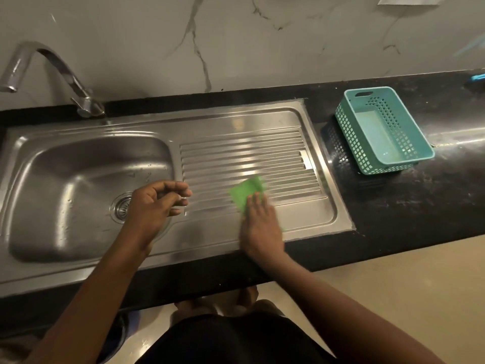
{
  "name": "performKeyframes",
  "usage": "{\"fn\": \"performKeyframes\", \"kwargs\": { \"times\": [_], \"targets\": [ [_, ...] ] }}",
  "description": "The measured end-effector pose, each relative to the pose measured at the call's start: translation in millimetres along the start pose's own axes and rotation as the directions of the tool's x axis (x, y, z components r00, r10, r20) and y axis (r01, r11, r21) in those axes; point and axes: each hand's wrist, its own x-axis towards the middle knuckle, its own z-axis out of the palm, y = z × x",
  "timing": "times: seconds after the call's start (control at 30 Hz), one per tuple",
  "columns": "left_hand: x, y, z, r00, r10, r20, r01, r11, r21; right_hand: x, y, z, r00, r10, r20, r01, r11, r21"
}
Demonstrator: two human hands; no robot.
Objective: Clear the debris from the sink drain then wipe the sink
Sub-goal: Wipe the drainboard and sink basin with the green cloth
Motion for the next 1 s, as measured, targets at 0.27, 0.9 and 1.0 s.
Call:
{"fn": "performKeyframes", "kwargs": {
  "times": [0.27,0.9,1.0],
  "targets": [
    [-2.5,6.7,-5.1,0.999,0.013,-0.047,-0.014,1.0,-0.013,8.5,-81.7,42.4,0.92,-0.364,0.147,0.373,0.927,-0.037],
    [13.3,-15.7,-34.6,1.0,-0.013,-0.005,0.013,0.999,-0.031,26.8,-14.3,5.6,0.991,0.071,-0.115,-0.067,0.997,0.042],
    [16.1,-11.8,-34.5,1.0,-0.004,-0.003,0.004,1.0,-0.022,19.4,-99.1,38.8,0.986,-0.164,0.012,0.163,0.985,0.052]
  ]
}}
